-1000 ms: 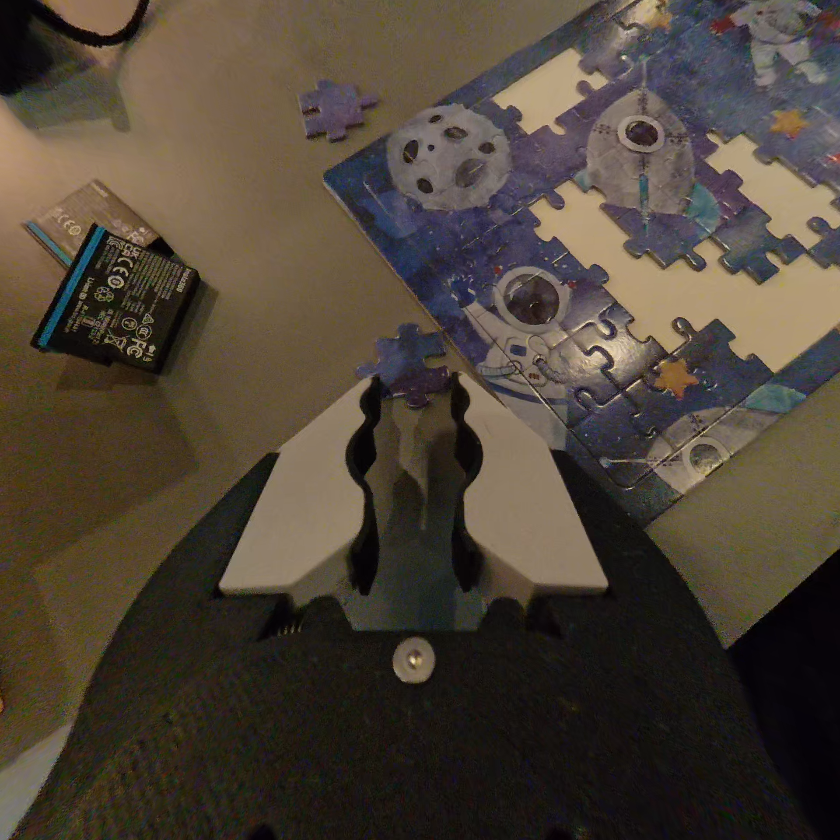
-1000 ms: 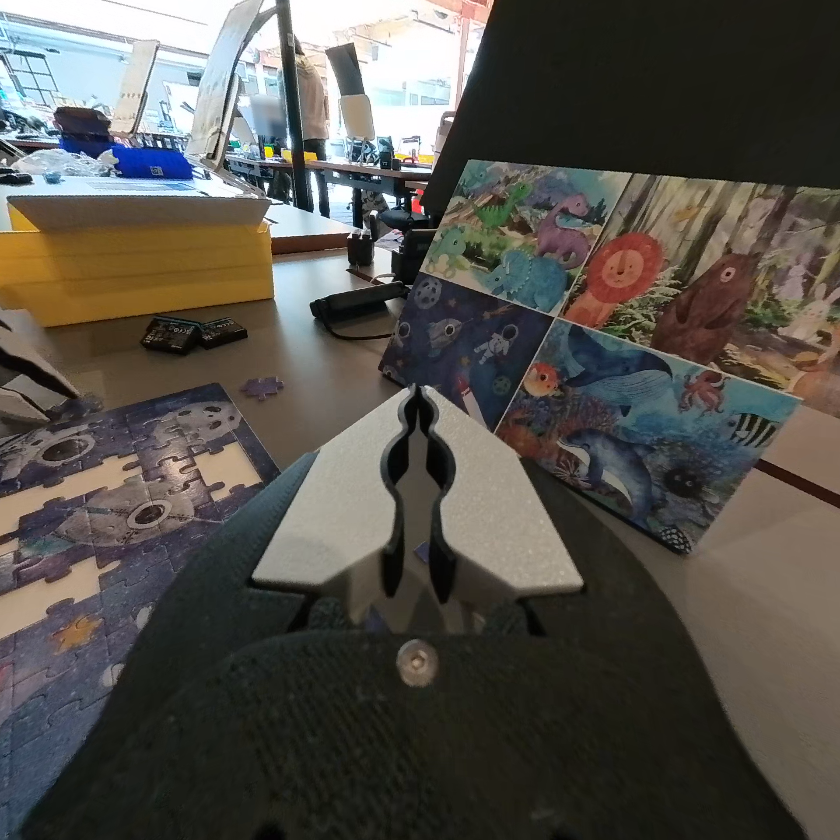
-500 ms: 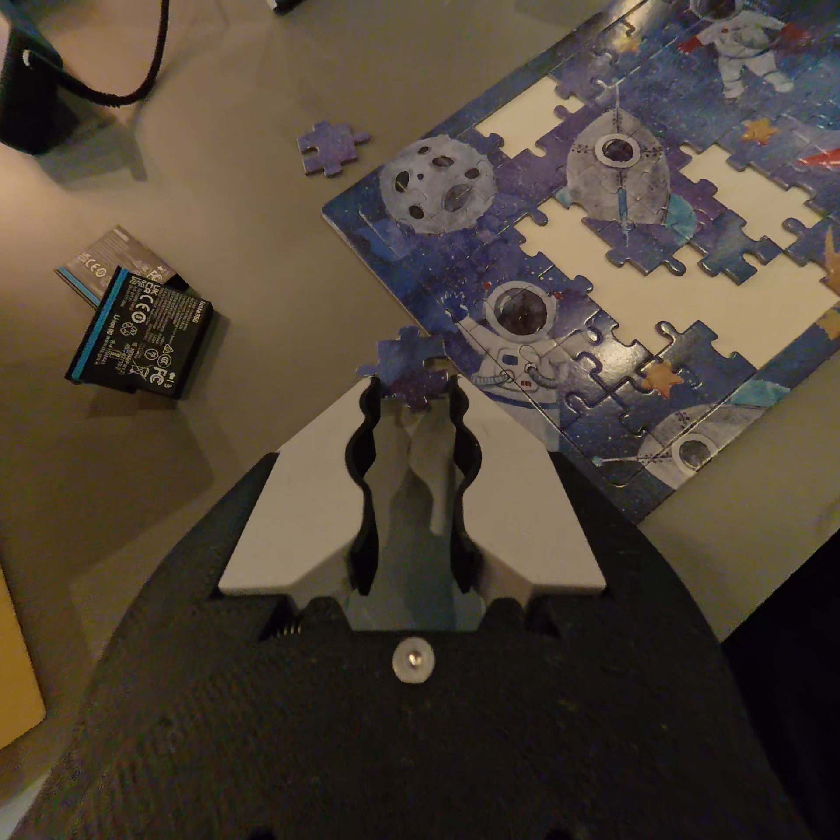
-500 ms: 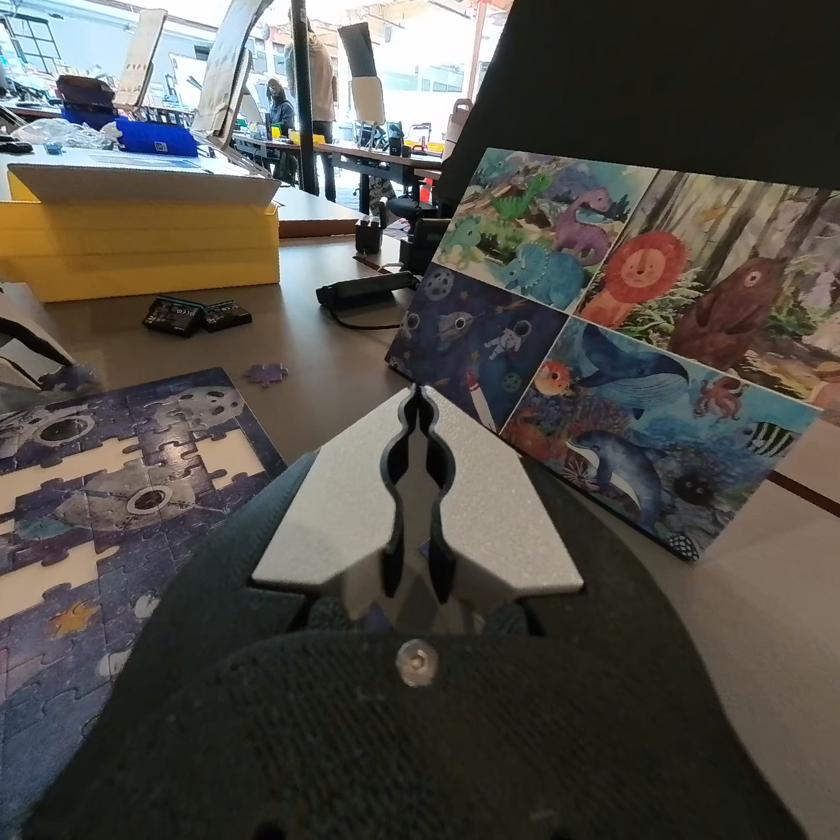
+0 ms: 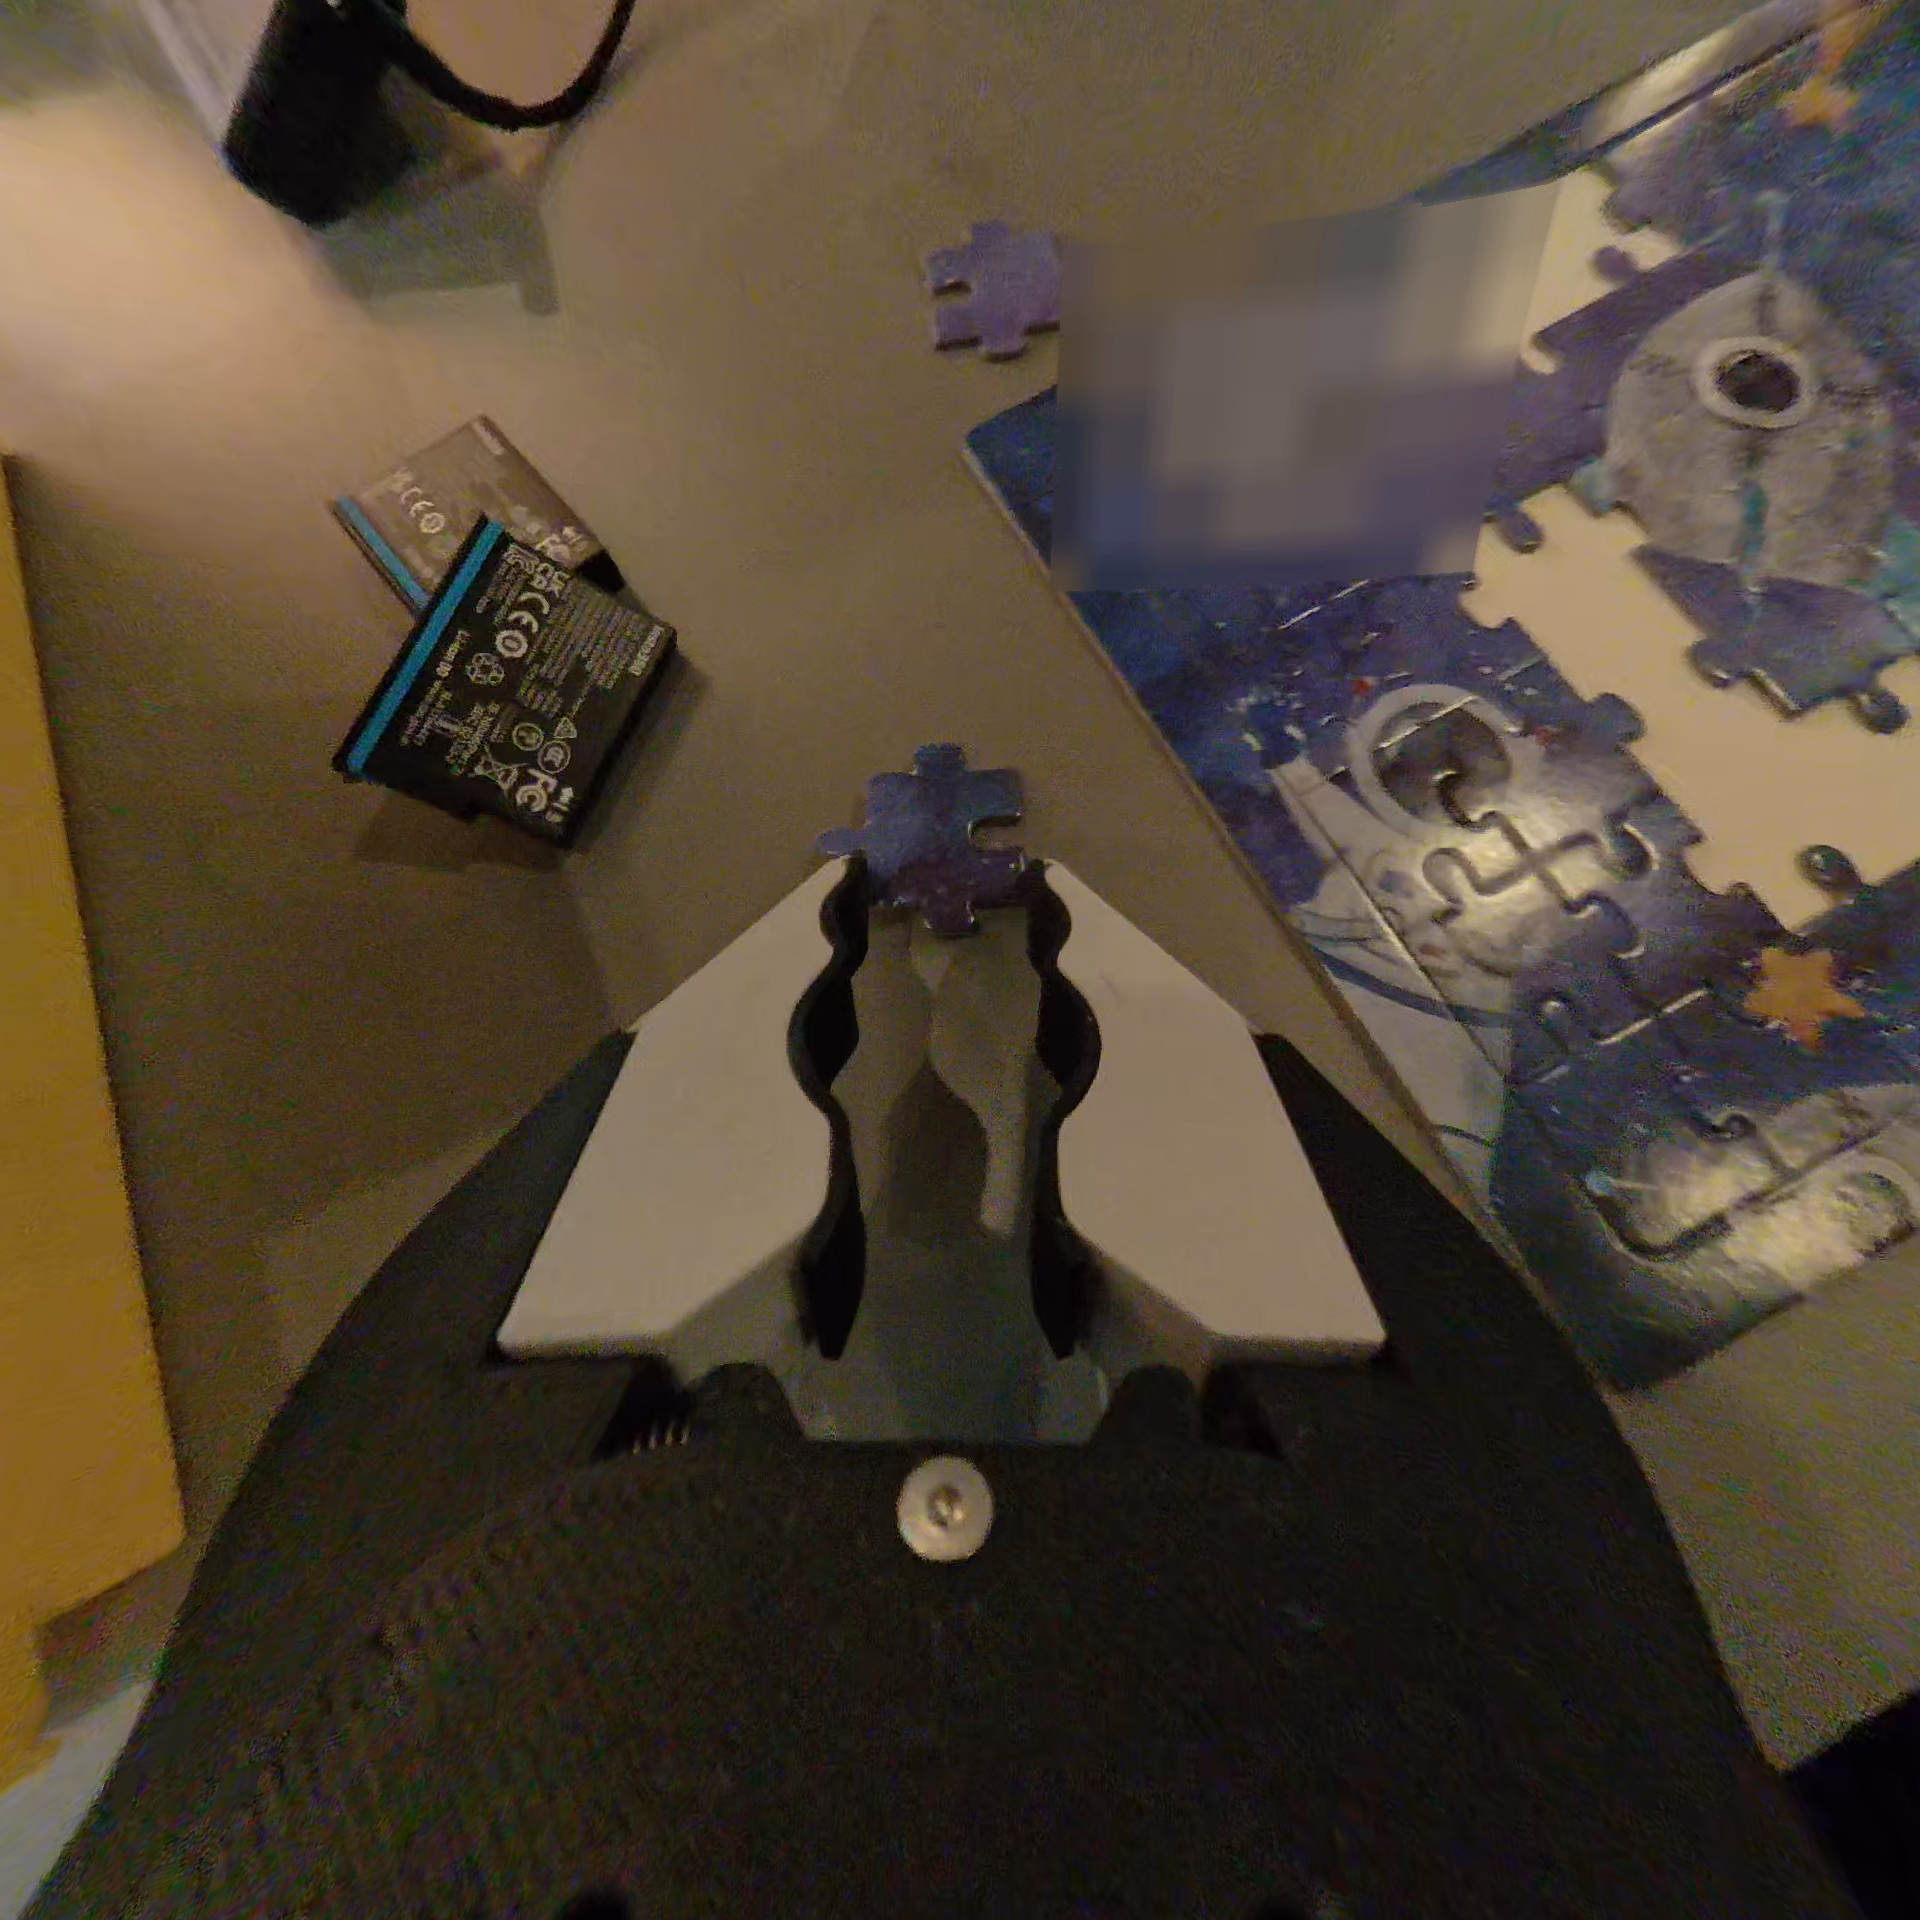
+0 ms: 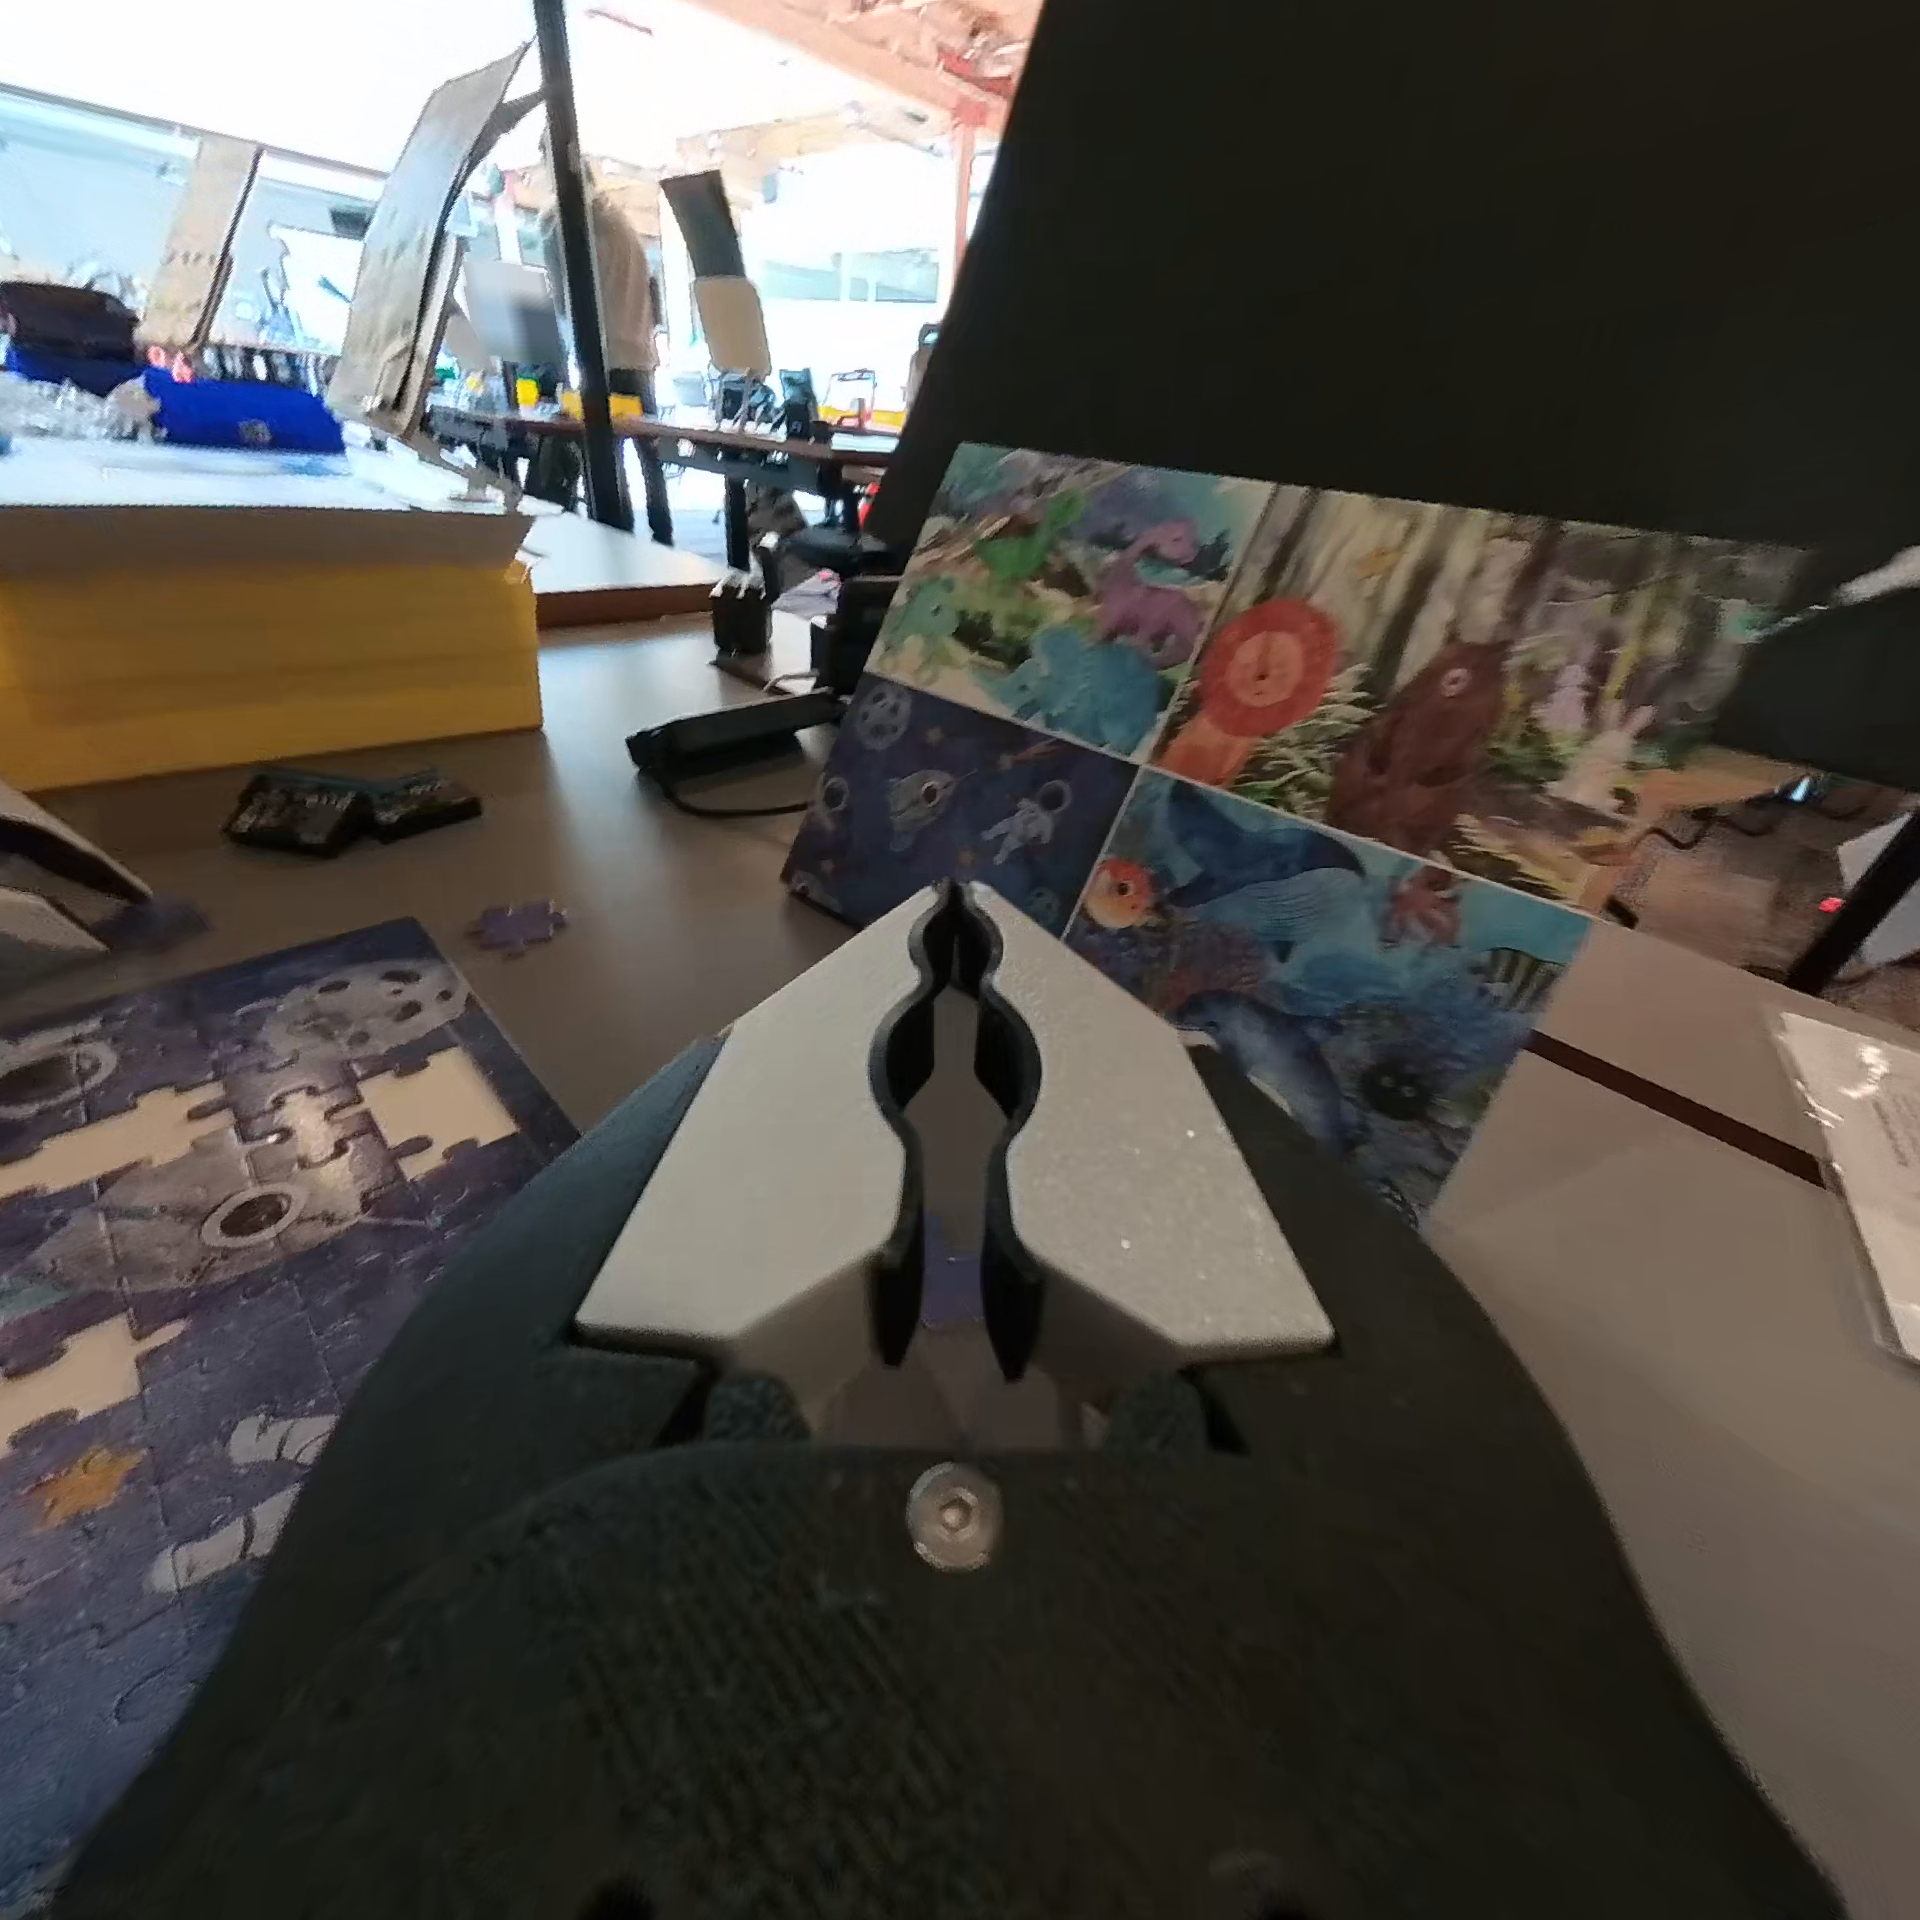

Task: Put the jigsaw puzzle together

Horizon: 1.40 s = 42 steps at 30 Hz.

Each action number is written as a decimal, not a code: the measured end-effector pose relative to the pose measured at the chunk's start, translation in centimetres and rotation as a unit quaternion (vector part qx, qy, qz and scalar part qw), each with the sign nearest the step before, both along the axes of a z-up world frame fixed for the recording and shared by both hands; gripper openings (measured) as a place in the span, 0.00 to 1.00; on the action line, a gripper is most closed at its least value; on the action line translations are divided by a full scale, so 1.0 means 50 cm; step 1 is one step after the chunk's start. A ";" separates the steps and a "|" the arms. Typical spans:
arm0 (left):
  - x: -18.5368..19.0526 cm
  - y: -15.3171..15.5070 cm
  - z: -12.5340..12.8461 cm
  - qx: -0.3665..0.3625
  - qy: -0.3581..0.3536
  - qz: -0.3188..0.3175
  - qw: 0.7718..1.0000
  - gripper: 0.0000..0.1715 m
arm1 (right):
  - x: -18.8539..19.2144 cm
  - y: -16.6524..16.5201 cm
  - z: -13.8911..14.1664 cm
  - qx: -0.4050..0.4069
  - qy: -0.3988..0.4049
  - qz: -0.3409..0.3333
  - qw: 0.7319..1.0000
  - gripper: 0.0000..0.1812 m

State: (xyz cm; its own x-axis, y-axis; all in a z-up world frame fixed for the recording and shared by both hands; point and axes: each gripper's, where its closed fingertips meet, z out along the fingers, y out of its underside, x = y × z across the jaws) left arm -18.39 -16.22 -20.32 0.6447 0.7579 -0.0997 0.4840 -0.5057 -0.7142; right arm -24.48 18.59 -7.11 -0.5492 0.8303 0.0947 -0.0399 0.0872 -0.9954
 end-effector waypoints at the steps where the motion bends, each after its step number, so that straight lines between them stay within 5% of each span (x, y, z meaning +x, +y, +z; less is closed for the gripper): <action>1: -0.005 0.000 0.000 0.000 0.000 0.001 1.000 0.17 | 0.000 0.006 0.003 -0.006 0.000 -0.003 1.000 0.00; 10: -0.015 -0.008 0.008 0.004 0.013 0.017 1.000 0.20 | 0.011 0.048 0.025 -0.038 0.010 -0.028 0.999 0.00; 31: -0.012 0.006 0.033 0.009 0.068 0.002 0.998 0.10 | 0.020 0.015 0.007 -0.015 0.002 -0.012 1.000 0.00; 42: -0.029 0.072 0.068 0.032 0.112 -0.034 0.993 0.10 | 0.023 0.049 0.025 -0.030 0.010 -0.035 0.999 0.00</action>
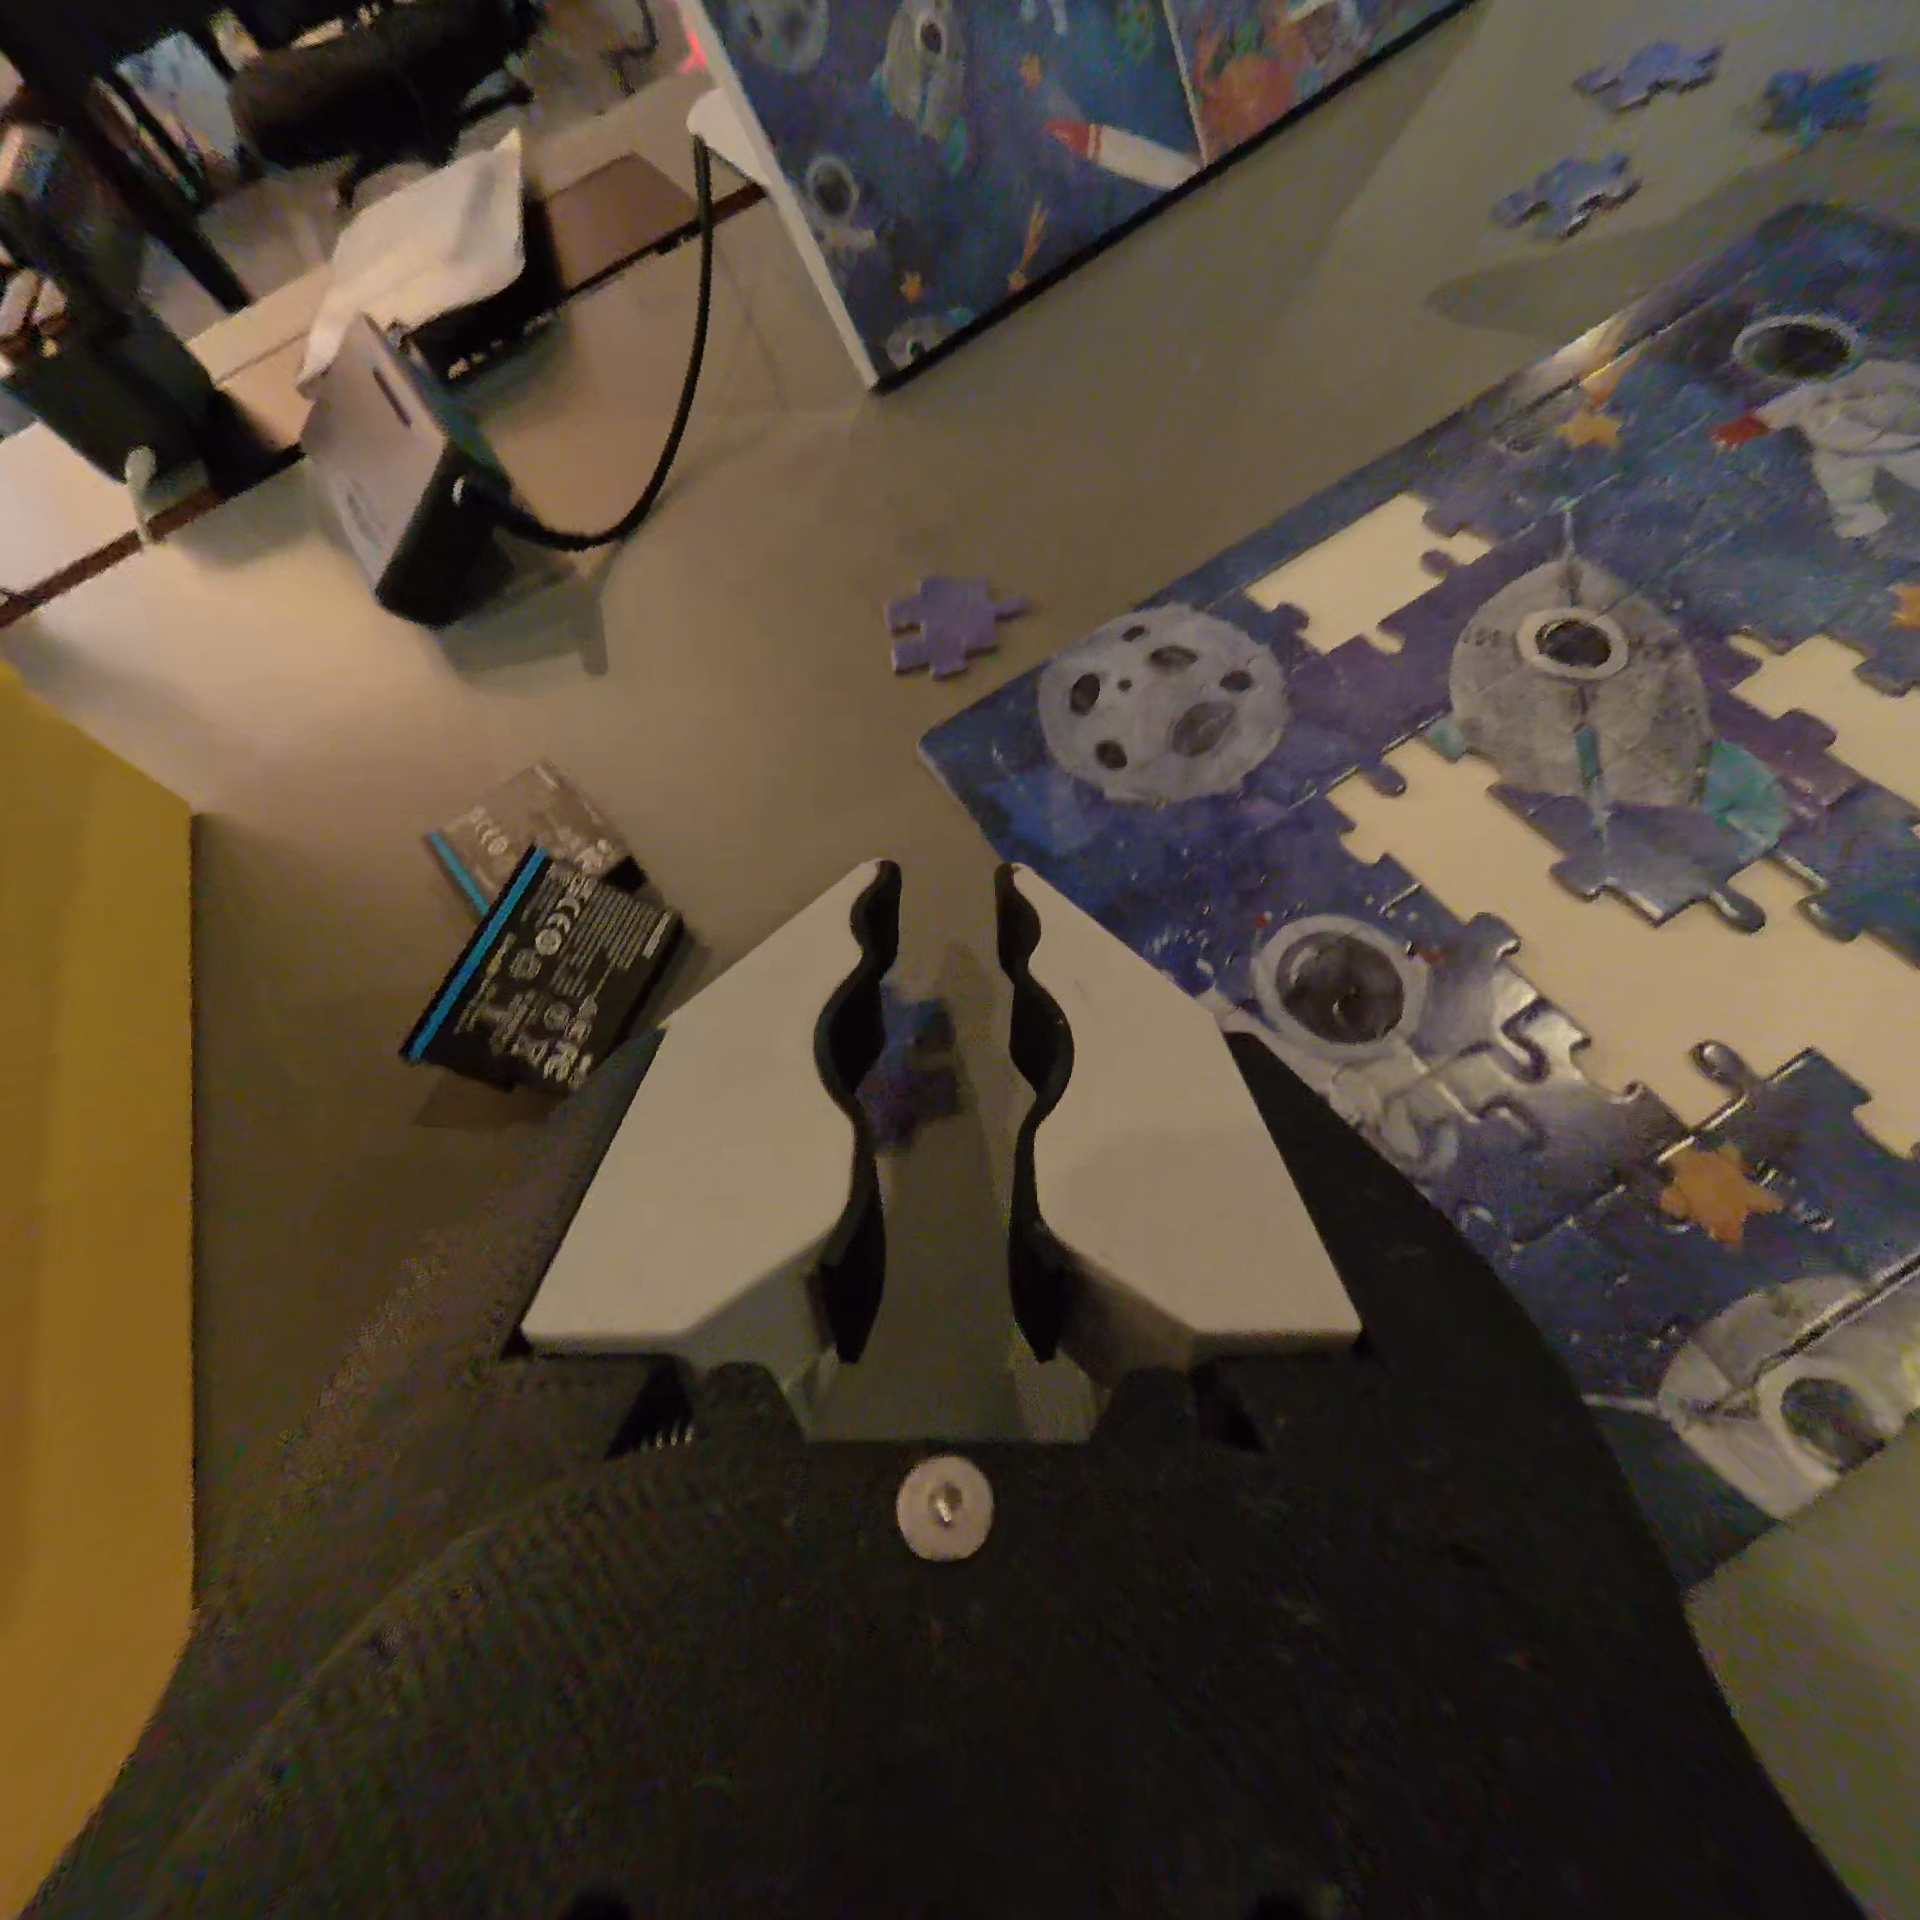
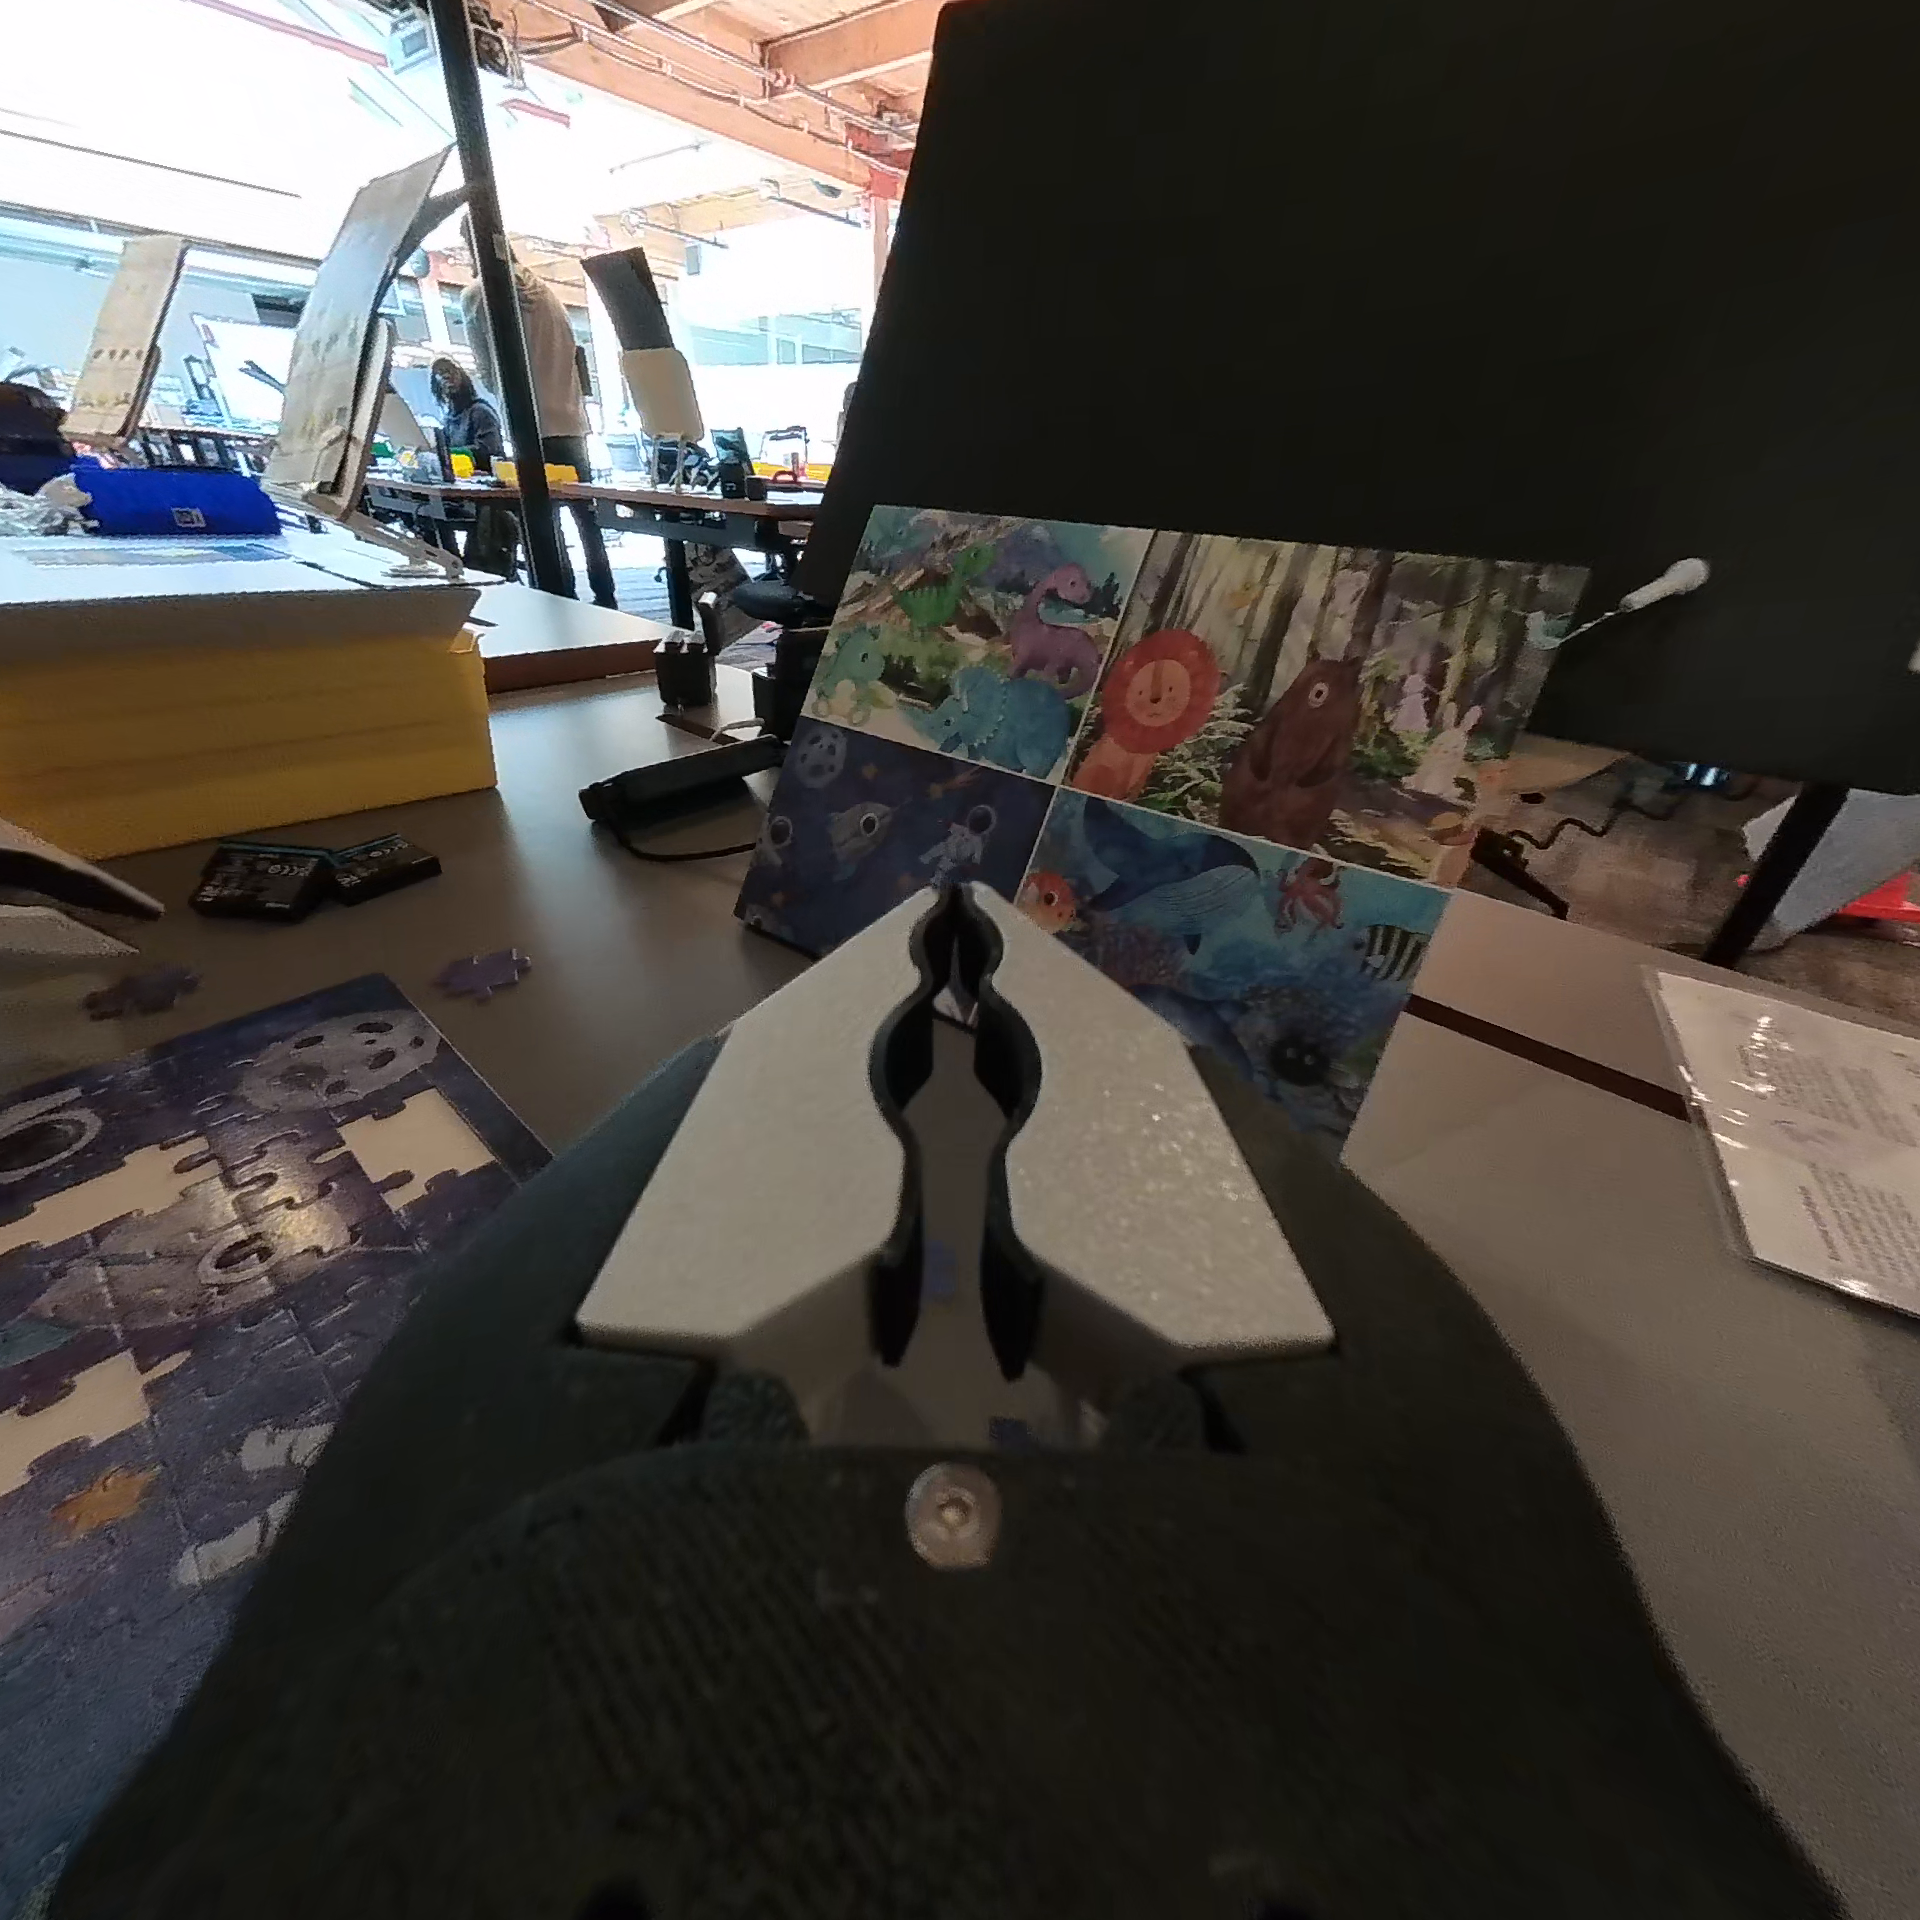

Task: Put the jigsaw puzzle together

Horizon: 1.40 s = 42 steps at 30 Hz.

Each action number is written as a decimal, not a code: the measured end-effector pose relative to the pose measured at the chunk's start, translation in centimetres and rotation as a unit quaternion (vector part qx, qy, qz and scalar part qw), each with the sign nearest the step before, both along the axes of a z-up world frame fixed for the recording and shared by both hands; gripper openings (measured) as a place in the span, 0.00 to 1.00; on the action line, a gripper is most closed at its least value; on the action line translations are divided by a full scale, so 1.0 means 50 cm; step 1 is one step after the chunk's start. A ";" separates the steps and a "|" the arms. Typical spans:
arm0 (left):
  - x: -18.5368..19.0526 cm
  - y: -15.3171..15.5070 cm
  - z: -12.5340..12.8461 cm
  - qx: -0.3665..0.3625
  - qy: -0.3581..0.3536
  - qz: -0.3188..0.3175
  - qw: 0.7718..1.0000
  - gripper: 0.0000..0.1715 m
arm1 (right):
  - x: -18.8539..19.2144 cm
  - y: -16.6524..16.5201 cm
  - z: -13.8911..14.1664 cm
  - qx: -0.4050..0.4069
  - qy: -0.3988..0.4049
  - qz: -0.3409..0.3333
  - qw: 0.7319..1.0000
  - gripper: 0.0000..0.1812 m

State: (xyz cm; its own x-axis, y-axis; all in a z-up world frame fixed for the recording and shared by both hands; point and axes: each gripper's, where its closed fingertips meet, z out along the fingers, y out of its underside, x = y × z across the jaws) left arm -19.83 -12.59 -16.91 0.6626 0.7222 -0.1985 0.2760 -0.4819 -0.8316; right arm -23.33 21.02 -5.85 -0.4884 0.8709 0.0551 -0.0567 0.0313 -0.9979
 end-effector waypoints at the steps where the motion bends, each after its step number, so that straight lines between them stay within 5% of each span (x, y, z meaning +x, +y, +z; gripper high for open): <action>1: -0.002 0.011 0.005 0.001 0.005 -0.007 1.000 0.10 | 0.000 0.005 0.002 -0.002 0.001 -0.003 1.000 0.00; 7: -0.009 0.059 0.030 0.005 0.014 -0.046 0.999 0.09 | 0.011 0.035 0.020 -0.026 0.006 -0.017 0.999 0.00; 16: -0.058 0.148 0.132 0.047 0.031 -0.104 0.993 0.12 | 0.011 0.035 0.007 0.006 0.000 -0.023 1.000 0.00; 24: -0.087 0.163 0.052 0.087 -0.016 -0.118 0.989 0.07 | 0.009 0.030 0.000 0.013 -0.005 -0.026 1.000 0.00; 29: -0.093 0.149 0.072 0.127 -0.005 -0.123 0.984 0.07 | 0.016 0.038 0.032 -0.117 -0.015 0.017 0.993 0.00; 32: -0.087 0.153 0.075 0.140 -0.013 -0.130 0.981 0.07 | 0.022 0.088 0.056 -0.150 -0.004 0.000 0.989 0.00; 37: -0.086 0.155 0.070 0.130 -0.013 -0.131 0.983 0.07 | 0.035 0.258 0.032 -0.053 0.016 -0.158 0.986 0.00; 42: -0.086 0.156 0.063 0.125 -0.018 -0.131 0.983 0.07 | 0.063 0.289 -0.001 -0.145 -0.037 -0.083 0.985 0.00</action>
State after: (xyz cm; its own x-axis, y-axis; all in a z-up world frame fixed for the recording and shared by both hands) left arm -24.13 -4.79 -13.75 0.8362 0.5483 -0.0097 0.2012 -0.3232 -0.9247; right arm -20.18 35.46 -5.90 -0.3308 0.9130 -0.2388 -0.0012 -0.2535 -0.9673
